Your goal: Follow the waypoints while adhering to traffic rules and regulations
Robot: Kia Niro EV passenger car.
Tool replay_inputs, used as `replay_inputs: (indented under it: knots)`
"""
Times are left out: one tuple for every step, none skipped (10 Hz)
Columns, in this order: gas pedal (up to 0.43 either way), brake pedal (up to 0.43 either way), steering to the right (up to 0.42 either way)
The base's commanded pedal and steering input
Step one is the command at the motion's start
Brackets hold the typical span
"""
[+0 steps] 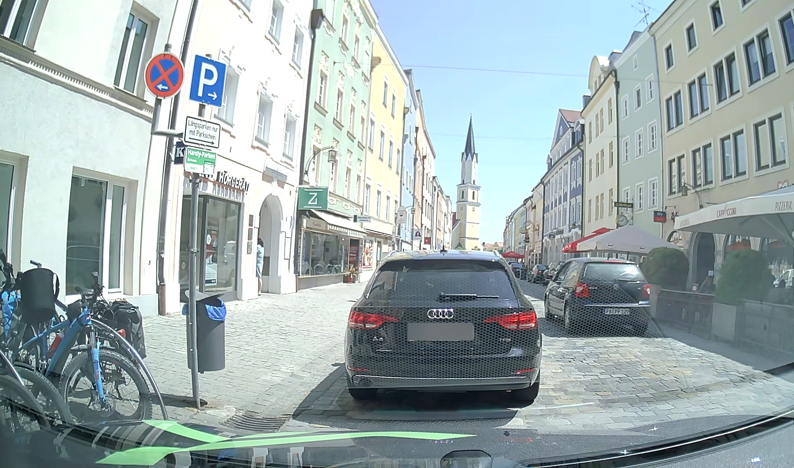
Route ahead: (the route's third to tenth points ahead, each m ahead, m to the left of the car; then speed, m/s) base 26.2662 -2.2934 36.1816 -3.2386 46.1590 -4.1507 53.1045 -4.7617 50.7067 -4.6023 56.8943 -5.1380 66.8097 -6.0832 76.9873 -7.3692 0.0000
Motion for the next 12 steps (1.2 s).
replay_inputs:
  knots:
    - [0.0,0.28,0.384]
    - [0.0,0.28,0.384]
    - [0.0,0.28,0.384]
    - [0.0,0.28,0.384]
    - [0.0,0.28,0.384]
    - [0.0,0.28,0.384]
    - [0.0,0.28,0.384]
    - [0.0,0.28,0.384]
    - [0.0,0.28,0.384]
    - [0.0,0.28,0.384]
    - [0.0,0.28,0.384]
    - [0.0,0.28,0.384]
